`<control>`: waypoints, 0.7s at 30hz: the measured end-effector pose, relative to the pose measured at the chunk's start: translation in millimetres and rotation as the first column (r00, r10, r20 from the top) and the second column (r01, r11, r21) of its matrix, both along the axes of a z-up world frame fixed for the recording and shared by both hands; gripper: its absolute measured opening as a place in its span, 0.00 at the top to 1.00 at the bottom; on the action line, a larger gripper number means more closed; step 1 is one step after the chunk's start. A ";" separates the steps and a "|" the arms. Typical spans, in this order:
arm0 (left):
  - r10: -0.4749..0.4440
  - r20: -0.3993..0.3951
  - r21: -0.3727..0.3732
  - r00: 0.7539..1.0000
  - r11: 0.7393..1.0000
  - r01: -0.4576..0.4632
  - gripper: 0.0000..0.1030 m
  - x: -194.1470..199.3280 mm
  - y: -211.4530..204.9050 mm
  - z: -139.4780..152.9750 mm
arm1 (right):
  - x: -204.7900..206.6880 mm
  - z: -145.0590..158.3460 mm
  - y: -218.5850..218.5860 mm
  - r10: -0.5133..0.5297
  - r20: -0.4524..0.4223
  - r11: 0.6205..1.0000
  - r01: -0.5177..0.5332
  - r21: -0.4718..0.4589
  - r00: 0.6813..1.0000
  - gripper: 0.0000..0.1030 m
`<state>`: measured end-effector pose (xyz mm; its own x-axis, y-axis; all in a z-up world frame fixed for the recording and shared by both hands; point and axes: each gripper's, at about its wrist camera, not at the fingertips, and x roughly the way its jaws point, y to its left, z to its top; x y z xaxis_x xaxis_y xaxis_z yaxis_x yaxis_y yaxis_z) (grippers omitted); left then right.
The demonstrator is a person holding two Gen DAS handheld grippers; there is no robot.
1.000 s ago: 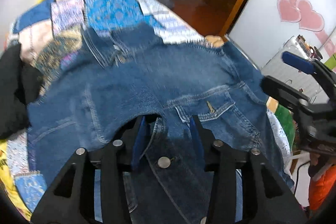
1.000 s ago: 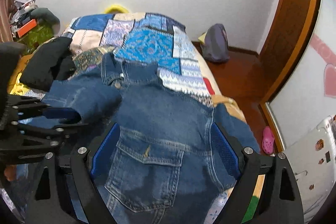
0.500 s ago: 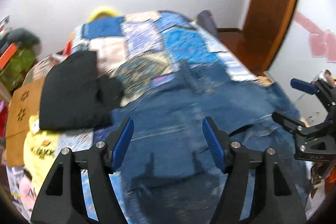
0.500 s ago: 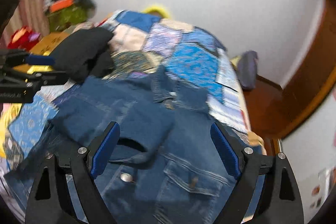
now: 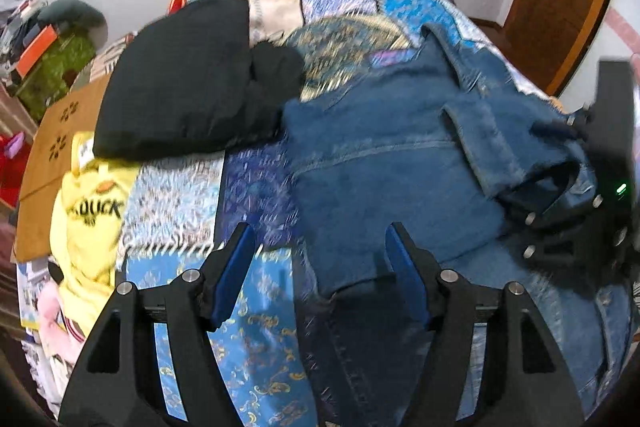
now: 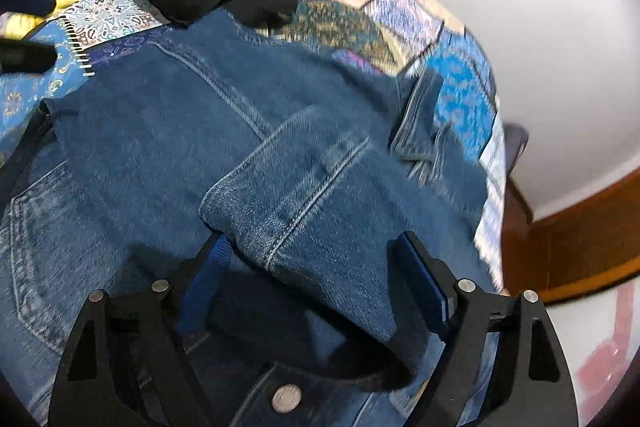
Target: Fold large clothes
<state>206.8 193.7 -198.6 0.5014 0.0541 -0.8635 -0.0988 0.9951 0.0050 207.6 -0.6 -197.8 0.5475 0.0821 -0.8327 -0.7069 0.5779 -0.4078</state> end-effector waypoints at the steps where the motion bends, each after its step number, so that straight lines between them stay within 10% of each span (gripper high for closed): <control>1: 0.007 -0.014 0.000 1.000 1.000 -0.007 0.35 -0.3 2.2 -6.8 | 2.3 0.6 0.9 0.010 -0.005 1.000 -0.010 -0.002 1.000 0.40; 5: 0.031 -0.053 -0.015 0.998 0.999 -0.032 0.35 -1.3 6.8 -23.6 | 10.4 -3.4 2.0 0.014 -0.056 1.000 -0.014 -0.002 0.998 0.82; 14: 0.053 -0.057 0.020 0.997 0.998 -0.052 0.35 -3.3 7.8 -24.5 | 31.8 66.2 -68.9 -0.198 0.072 0.964 0.181 0.197 0.978 0.87; 21: 0.074 -0.037 -0.008 0.997 0.997 -0.075 0.35 -1.4 4.4 -20.4 | 50.3 76.9 -156.9 -0.395 -0.103 0.844 0.405 0.353 0.913 0.88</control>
<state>205.4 198.2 -219.0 0.4643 0.0821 -0.8819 -0.1726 0.9850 0.0008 258.0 -157.6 -120.9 0.5766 0.1560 -0.8020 -0.3900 0.9151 -0.1023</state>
